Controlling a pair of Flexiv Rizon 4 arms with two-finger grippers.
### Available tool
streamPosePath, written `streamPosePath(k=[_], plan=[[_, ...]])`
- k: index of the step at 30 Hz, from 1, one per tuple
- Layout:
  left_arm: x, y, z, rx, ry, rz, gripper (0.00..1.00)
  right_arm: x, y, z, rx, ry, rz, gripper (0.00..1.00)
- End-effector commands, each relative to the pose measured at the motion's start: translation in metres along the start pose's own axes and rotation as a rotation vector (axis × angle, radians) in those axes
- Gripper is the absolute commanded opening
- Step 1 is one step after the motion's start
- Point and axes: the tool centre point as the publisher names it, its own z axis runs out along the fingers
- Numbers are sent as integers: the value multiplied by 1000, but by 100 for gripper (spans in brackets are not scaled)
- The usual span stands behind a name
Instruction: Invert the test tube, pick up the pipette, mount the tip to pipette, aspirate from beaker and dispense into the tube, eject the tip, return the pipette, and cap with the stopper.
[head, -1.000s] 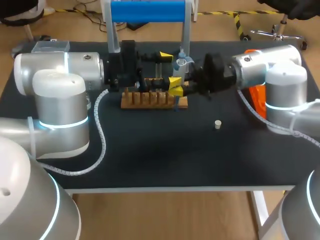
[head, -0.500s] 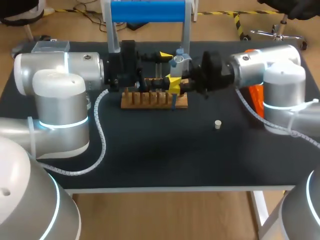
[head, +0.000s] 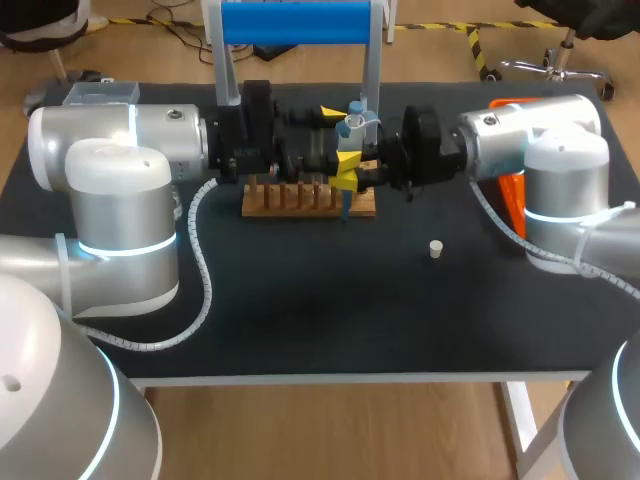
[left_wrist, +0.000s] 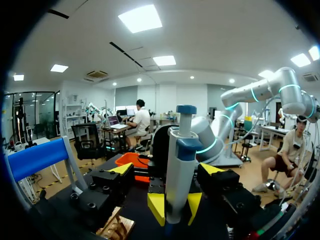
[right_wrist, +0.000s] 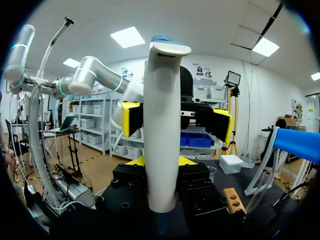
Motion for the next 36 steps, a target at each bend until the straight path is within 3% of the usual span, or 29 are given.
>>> streamPosePath(k=[1, 22, 24, 25, 36], plan=[[1, 0, 1, -2, -4, 0, 0, 3, 0, 1, -2, -24, -10, 0], [1, 0, 1, -2, -4, 0, 0, 3, 4, 4, -8, -29, -4, 0], [1, 0, 1, -2, -4, 0, 0, 4, 4, 4, -5, -24, -1, 49], [1, 0, 1, -2, -4, 0, 0, 4, 4, 4, -4, -23, 0, 100], [1, 0, 1, -2, -4, 0, 0, 7, 7, -27, 1, -10, 18, 100]])
